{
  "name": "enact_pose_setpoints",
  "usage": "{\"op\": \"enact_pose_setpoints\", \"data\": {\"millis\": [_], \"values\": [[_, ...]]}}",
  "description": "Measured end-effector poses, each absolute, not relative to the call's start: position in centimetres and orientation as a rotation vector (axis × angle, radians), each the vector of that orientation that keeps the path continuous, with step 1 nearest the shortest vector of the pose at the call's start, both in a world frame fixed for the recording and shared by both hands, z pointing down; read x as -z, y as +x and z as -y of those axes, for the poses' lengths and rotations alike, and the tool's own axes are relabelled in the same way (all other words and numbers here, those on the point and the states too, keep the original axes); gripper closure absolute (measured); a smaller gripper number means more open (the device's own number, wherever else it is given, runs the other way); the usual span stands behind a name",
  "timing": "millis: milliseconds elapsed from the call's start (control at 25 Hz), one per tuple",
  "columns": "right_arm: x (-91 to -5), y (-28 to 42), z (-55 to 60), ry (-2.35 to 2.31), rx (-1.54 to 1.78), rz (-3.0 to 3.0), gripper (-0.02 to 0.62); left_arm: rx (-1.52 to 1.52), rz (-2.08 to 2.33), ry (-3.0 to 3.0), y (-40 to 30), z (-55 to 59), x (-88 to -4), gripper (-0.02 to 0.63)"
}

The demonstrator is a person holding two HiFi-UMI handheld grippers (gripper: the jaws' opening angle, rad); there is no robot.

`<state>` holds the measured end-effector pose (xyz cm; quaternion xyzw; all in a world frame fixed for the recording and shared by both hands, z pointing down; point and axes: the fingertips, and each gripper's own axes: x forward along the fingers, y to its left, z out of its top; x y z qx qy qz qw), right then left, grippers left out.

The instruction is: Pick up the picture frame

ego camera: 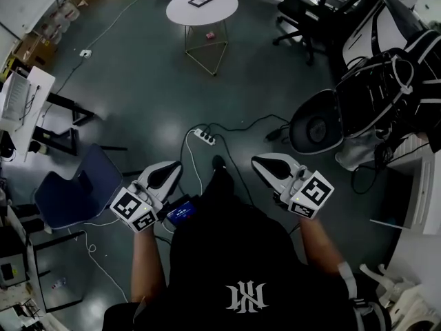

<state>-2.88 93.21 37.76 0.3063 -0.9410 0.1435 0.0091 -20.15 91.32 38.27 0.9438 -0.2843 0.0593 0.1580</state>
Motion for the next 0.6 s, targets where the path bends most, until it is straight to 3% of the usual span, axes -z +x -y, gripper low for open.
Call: {"op": "enact_pose_setpoints", "data": {"millis": [600], "values": [[-38.0,0.0,-75.0,1.078,-0.478,2.829,0.595,-0.128,0.708,2.7,-17.1,-72.1,-38.5,0.603]]}}
